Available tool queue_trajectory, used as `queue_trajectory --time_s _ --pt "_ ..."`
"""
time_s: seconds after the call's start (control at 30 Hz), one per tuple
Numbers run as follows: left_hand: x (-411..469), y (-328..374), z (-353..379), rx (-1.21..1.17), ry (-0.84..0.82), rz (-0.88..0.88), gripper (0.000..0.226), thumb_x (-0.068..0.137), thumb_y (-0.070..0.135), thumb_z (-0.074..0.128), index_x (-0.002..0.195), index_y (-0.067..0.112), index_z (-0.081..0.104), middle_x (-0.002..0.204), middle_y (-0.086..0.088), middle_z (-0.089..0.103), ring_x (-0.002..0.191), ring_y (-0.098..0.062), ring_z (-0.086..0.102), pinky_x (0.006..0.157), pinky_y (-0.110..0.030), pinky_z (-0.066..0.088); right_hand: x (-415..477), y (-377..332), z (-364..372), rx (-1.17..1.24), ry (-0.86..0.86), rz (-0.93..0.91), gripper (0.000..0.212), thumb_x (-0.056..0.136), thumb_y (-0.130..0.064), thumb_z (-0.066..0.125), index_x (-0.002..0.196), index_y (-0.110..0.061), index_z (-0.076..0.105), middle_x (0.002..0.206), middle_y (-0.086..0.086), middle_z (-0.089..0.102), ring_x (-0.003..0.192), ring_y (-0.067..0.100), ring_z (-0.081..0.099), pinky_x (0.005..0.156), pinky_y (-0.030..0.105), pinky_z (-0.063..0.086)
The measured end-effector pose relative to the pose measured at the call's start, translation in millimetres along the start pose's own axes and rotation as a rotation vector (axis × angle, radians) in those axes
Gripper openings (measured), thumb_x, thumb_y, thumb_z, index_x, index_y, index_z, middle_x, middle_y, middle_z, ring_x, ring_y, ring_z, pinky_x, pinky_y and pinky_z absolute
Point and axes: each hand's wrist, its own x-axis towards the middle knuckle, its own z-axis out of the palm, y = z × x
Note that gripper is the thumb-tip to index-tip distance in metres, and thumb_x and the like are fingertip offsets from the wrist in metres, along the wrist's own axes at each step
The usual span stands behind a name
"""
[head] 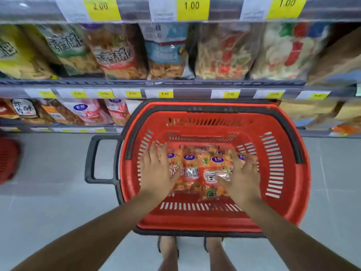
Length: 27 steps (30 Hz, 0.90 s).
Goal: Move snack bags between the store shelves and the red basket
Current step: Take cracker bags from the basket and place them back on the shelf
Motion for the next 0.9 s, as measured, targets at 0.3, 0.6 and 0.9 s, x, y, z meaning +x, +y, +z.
queue_trajectory --time_s 0.3,0.6,0.9 --pt "27.6 -6.4 100.3 0.08 -0.222 -0.125 0.11 0.076 0.073 0.056 0.151 0.014 0.0 0.156 -0.027 0.003 0.143 -0.042 0.013 0.114 -0.048 0.023 36.1 29.9 102.2 0.071 -0.237 0.181 0.117 0.068 -0.079 0.057 0.147 -0.038 -0.019 0.151 0.025 0.017 0.14 0.042 0.021 0.112 0.057 0.025" --pt "37.9 -10.3 138.1 0.129 -0.337 -0.246 0.133 0.061 0.078 0.067 0.148 0.03 -0.022 0.154 -0.025 -0.019 0.142 -0.046 0.008 0.105 -0.058 0.031 51.1 31.8 140.1 0.319 -0.247 0.206 0.113 0.073 -0.061 0.07 0.146 -0.047 -0.016 0.148 0.024 0.027 0.138 0.043 0.027 0.109 0.054 0.031" --pt "23.2 -7.4 80.5 -0.008 -0.303 -0.056 0.103 0.076 0.052 0.074 0.15 0.03 0.006 0.154 -0.022 -0.018 0.133 -0.045 0.031 0.088 -0.039 0.051 26.5 28.6 92.6 0.402 -0.139 0.131 0.102 0.078 -0.047 0.073 0.148 -0.046 -0.002 0.125 0.015 0.046 0.122 0.035 0.045 0.101 0.049 0.041"
